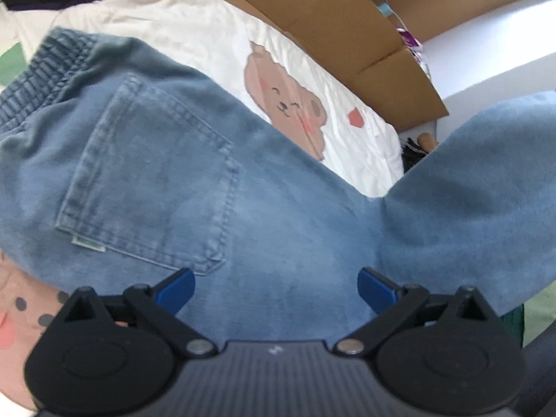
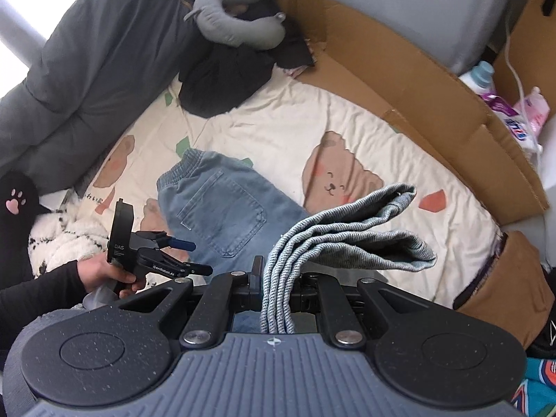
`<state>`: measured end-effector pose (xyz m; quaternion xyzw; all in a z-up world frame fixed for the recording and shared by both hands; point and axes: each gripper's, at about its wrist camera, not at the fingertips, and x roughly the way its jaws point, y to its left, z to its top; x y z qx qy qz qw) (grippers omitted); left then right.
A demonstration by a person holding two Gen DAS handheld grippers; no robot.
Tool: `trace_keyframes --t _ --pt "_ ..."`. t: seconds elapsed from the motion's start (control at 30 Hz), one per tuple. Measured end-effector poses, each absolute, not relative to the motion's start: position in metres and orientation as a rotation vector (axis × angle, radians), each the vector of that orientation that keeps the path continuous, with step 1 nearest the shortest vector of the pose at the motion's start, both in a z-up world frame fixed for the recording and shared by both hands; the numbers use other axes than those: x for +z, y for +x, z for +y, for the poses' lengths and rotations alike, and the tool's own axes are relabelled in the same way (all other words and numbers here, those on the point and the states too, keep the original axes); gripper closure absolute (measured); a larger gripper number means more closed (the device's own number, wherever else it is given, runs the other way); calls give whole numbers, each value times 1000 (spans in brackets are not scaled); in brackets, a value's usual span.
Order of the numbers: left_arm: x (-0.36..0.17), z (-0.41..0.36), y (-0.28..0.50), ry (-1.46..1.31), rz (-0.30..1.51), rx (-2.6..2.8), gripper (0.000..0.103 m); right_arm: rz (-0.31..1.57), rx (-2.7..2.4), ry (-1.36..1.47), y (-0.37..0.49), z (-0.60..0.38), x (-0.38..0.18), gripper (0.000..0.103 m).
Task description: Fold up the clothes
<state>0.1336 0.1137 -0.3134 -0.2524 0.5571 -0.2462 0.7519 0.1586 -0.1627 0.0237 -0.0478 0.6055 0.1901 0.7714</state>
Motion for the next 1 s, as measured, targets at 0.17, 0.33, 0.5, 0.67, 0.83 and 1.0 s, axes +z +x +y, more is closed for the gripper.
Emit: trace_keyframes --t 0.17,0.33,0.5,0.67,0.83,1.0 --pt "-323 129 125 -605 1218 -506 2 1332 427 -94 170 -142 -1 94" --pt "-331 145 115 -626 1227 -465 2 1348 428 -60 184 -125 -32 94" --pt "-334 170 107 -649 1224 -412 2 1365 434 -38 195 -108 -62 94" --pt "-336 188 101 -646 1226 -381 2 1390 455 -10 198 -93 -86 94" --pt "-338 195 98 -658 1234 -362 2 1424 506 8 194 -78 -101 95" --pt "-332 190 97 -628 1234 -385 2 1462 556 51 190 -67 -106 94"
